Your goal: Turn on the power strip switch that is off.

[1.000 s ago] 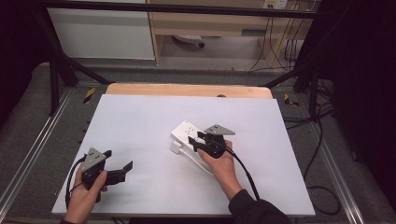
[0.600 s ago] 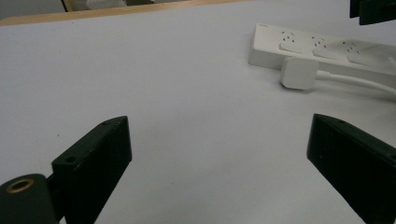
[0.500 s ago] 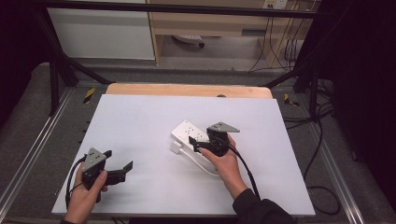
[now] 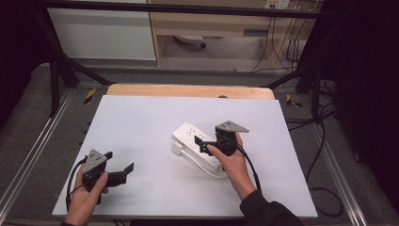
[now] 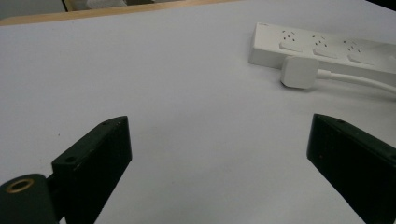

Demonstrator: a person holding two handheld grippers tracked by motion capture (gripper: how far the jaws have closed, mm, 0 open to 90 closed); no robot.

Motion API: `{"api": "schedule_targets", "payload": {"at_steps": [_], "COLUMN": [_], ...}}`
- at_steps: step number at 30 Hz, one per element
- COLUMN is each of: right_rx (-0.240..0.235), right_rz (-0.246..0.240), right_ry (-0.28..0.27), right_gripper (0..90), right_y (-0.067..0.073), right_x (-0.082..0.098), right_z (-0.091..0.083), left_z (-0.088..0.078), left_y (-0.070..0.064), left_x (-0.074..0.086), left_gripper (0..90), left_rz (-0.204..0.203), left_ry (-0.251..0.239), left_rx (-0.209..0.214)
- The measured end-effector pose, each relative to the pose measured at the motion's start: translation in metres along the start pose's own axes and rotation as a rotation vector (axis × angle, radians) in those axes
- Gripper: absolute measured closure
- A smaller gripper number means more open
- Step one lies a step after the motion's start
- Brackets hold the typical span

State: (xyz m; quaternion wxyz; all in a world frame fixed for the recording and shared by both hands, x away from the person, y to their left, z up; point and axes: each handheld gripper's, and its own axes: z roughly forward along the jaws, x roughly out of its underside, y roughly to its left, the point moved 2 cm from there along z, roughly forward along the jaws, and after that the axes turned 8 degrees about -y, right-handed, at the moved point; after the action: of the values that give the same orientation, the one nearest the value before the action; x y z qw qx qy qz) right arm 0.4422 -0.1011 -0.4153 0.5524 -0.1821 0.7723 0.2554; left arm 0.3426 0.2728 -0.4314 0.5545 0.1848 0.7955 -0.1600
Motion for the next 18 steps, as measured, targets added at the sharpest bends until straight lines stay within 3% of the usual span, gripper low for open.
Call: {"api": "schedule_targets", "payload": {"at_steps": [18], "right_rx": [0.037], "right_rz": [0.018], "right_ry": [-0.066], "right_gripper": [5.0], "right_y": [-0.028], "right_x": [-0.015], "right_z": [-0.035], "left_z": [0.000], "left_y": [0.000], "left_x": [0.000], "left_gripper": [6.4], "left_rz": [0.003], "left_ry": [0.003], "left_rx": [0.000]}}
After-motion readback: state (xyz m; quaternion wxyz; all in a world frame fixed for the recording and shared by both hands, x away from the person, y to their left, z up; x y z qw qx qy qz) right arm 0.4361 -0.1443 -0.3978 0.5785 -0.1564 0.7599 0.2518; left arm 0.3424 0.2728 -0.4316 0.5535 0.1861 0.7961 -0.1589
